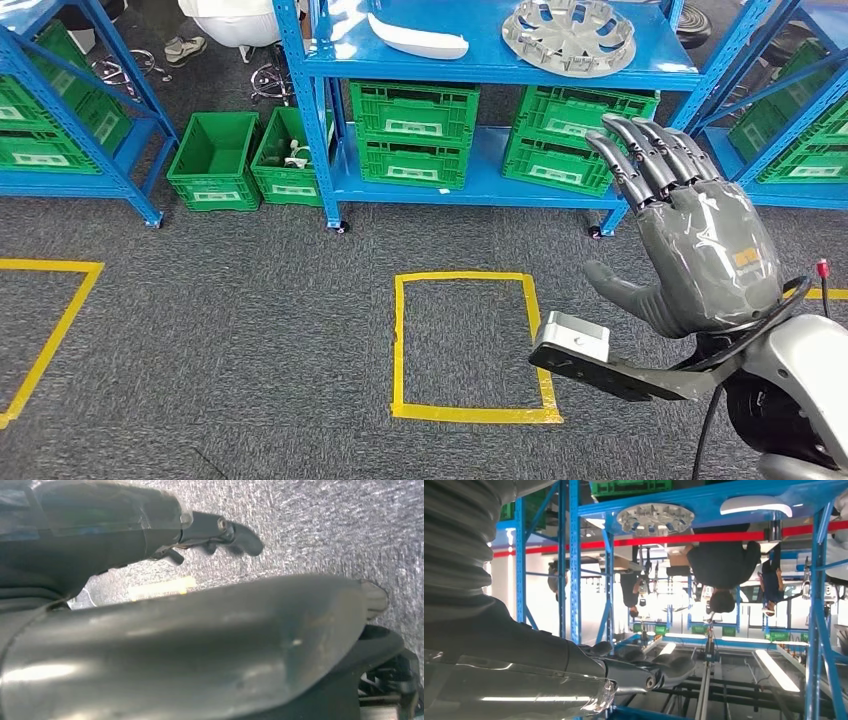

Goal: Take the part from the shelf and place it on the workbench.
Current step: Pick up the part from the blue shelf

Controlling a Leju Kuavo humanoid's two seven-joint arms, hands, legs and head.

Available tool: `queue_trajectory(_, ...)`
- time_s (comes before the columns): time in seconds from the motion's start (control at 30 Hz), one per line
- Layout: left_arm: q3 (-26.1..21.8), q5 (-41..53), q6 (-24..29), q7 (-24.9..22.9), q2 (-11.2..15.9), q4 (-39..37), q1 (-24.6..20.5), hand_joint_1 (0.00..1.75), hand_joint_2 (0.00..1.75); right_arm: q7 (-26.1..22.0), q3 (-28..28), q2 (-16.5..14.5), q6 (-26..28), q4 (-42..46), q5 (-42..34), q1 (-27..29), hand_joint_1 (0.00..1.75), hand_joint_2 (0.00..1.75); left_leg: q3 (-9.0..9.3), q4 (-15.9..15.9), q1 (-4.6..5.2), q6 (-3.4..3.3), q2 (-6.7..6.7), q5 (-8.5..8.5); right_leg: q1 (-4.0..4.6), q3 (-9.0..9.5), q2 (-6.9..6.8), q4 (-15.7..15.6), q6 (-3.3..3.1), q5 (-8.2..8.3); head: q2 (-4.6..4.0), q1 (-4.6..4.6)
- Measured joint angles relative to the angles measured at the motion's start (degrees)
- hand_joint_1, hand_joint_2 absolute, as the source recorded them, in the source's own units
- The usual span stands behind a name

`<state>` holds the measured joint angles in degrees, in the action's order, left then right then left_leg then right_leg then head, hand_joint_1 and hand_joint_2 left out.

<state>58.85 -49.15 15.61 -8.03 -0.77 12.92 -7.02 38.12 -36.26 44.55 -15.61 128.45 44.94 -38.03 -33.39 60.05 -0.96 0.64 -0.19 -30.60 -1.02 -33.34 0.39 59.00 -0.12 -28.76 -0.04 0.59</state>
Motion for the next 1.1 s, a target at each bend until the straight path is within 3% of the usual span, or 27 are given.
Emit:
queue_trajectory(0.03, 0.01, 0.01, 0.00, 0.01, -0.02, -0.03, 0.03, 0.00, 0.00, 0.00, 0.00, 0.02, 0.00, 0.00, 0.00, -0.03, 0.00, 1.75, 0.03, -0.01, 0.03, -0.09, 0.00, 0.01, 0.01, 0.11, -0.01, -0.12, -0.21, 0.08, -0.01, 0.08)
queue_trajectory(0.17, 0.01, 0.04, 0.00, 0.02, -0.02, -0.08, 0.00, 0.00, 0.00, 0.00, 0.00, 0.02, 0.00, 0.00, 0.00, -0.04, 0.00, 1.75, 0.27, 0.01, 0.16, -0.54, 0.07, -0.10, 0.00, 0.55, 0.01, -0.64, -0.01, 0.33, 0.01, 0.19)
queue_trajectory(0.43, 0.01, 0.13, 0.00, 0.01, 0.00, -0.18, -0.01, 0.00, 0.00, 0.00, 0.00, 0.02, 0.00, 0.00, 0.00, -0.02, 0.00, 1.75, 0.37, 0.08, 0.33, -0.95, 0.15, -0.26, -0.17, 0.80, 0.02, -1.06, 2.06, 0.31, 0.02, 0.19)
queue_trajectory(0.8, 0.03, 0.17, -0.36, 0.20, 0.17, -0.28, -0.01, 0.00, 0.00, 0.00, 0.00, -0.01, 0.00, 0.00, 0.00, 0.05, 0.00, 1.75, 0.42, 0.14, 0.53, -1.05, 0.14, -0.33, -0.30, 0.76, -0.03, -1.10, 2.83, 0.31, 0.02, 0.19)
queue_trajectory(0.93, 0.04, 0.20, -0.65, 0.34, 0.25, -0.35, -0.05, 0.00, 0.00, 0.00, 0.04, 0.02, 0.00, 0.02, 0.00, 0.07, 0.00, 1.75, 0.55, -0.26, 0.71, -1.72, 0.17, -0.23, -0.57, 0.81, -0.01, -1.48, 3.44, 0.39, 0.01, 0.19)
queue_trajectory(1.0, 0.03, 0.24, -0.68, 0.40, 0.25, -0.35, -0.10, 0.00, 0.00, 0.01, 0.15, 0.15, 0.00, 0.03, 0.01, 0.06, 0.00, 1.75, 1.15, -1.12, 0.48, -2.32, 0.29, 0.07, -0.60, 0.17, -0.08, 0.09, 3.68, -0.63, 0.01, 0.25)
queue_trajectory(1.1, 0.05, 0.33, -0.69, 0.48, 0.20, -0.36, -0.10, 0.00, 0.00, 0.05, 0.19, 0.35, -0.03, 0.02, 0.02, 0.27, 0.00, 1.75, 1.95, -1.66, 0.45, -2.80, 0.57, 0.02, -0.58, -4.75, -0.15, 9.93, 3.67, -4.96, 0.01, 0.38)
